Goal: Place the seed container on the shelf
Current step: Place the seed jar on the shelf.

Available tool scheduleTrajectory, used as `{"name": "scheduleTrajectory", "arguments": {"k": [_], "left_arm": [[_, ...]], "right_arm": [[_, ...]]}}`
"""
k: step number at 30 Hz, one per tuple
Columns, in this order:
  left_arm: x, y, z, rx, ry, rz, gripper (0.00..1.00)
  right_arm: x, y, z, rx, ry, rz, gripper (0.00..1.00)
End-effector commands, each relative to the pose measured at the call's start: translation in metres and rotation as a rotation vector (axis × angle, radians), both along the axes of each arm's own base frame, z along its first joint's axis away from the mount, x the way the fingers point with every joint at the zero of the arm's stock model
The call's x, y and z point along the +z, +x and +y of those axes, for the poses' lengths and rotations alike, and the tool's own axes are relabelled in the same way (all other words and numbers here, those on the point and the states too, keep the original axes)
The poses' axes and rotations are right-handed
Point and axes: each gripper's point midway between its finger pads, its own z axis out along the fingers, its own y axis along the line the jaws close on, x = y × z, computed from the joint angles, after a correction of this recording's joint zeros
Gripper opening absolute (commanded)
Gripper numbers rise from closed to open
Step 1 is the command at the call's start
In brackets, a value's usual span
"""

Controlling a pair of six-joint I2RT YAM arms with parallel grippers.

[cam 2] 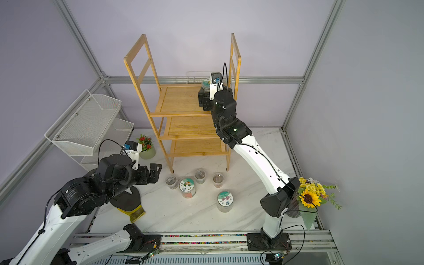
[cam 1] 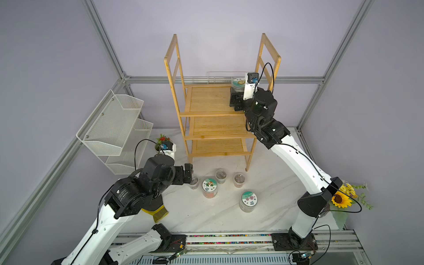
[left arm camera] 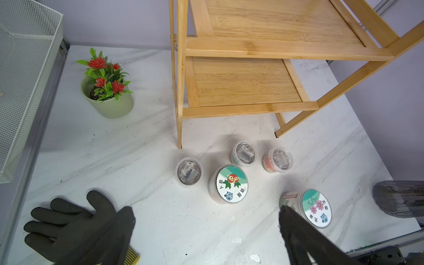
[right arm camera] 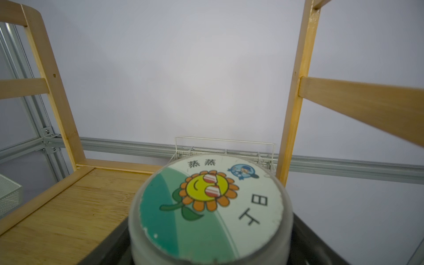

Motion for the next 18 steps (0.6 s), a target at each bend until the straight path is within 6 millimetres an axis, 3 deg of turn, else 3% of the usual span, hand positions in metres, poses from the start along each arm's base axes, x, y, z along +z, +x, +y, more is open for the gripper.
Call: {"name": "scheduleTrajectory", "arguments": {"k": [1,18], "left_arm": [[0.0071,0.0028,0.0,-0.002,-0.01,-0.03,1.0],[0.01,0.0032,0.001,-0.005,0.003,-0.031,0.99]], "right_arm": [[0.0129,-0.0067,-0.0119,-0.005,0.037,-0.024,0.74],[0.0145,-0.0085,-0.0092,0.017,0.047,-0.022,0.79]]}}
